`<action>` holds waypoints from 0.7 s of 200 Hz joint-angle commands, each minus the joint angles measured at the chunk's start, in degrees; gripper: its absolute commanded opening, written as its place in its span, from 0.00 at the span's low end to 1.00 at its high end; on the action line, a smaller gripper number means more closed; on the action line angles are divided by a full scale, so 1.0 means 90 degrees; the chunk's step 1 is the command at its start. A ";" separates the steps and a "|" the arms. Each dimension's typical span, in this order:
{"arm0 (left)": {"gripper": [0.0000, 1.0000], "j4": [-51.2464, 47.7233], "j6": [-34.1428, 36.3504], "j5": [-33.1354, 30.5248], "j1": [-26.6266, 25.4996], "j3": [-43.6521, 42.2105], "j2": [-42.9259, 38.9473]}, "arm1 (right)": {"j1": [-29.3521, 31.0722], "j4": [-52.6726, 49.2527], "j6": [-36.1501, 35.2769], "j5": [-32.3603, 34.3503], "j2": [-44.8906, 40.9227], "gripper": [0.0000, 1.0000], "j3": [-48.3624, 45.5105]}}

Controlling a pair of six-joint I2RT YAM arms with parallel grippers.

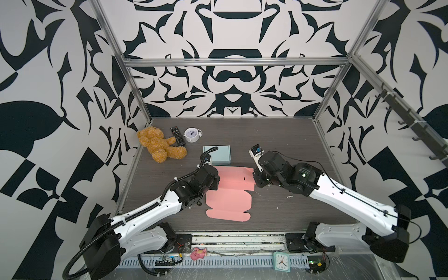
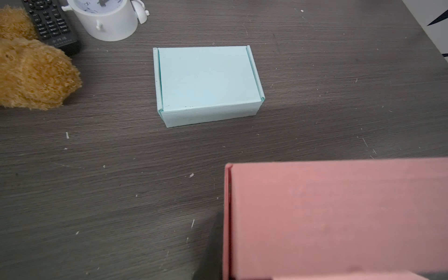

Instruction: Fold the paper box

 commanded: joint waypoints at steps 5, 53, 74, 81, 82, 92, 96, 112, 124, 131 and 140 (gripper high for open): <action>0.06 -0.0223 -0.0150 -0.0146 -0.0006 0.0171 -0.0134 | 0.0117 0.0088 -0.0195 0.0185 0.0167 0.00 0.0376; 0.05 -0.0123 -0.0218 -0.0188 -0.0006 0.0067 -0.0320 | 0.0142 0.0093 -0.0225 0.0204 0.0434 0.00 0.0382; 0.05 -0.0113 -0.0218 -0.0142 -0.0006 0.0082 -0.0331 | 0.0148 0.0196 -0.0241 0.0142 0.0554 0.00 0.0330; 0.05 -0.0104 -0.0227 -0.0127 -0.0006 0.0084 -0.0334 | 0.0153 0.0247 -0.0239 0.0100 0.0589 0.00 0.0330; 0.05 -0.0104 -0.0228 -0.0122 -0.0006 0.0078 -0.0331 | 0.0150 0.0259 -0.0242 0.0097 0.0593 0.00 0.0330; 0.05 -0.0099 -0.0237 -0.0102 -0.0006 0.0078 -0.0353 | 0.0167 0.0340 -0.0228 0.0040 0.0643 0.00 0.0346; 0.05 -0.0096 -0.0243 -0.0089 -0.0006 0.0081 -0.0362 | 0.0176 0.0370 -0.0233 0.0019 0.0651 0.00 0.0355; 0.05 -0.0103 -0.0274 -0.0067 -0.0006 0.0054 -0.0420 | 0.0205 0.0515 -0.0212 -0.0046 0.0692 0.00 0.0374; 0.05 -0.0103 -0.0313 -0.0034 -0.0006 0.0030 -0.0471 | 0.0216 0.0588 -0.0191 -0.0108 0.0726 0.00 0.0393; 0.05 -0.0087 -0.0337 -0.0009 -0.0006 0.0022 -0.0510 | 0.0224 0.0588 -0.0173 -0.0137 0.0774 0.00 0.0424; 0.05 -0.0051 -0.0355 0.0018 -0.0006 -0.0005 -0.0552 | 0.0235 0.0599 -0.0152 -0.0173 0.0820 0.00 0.0473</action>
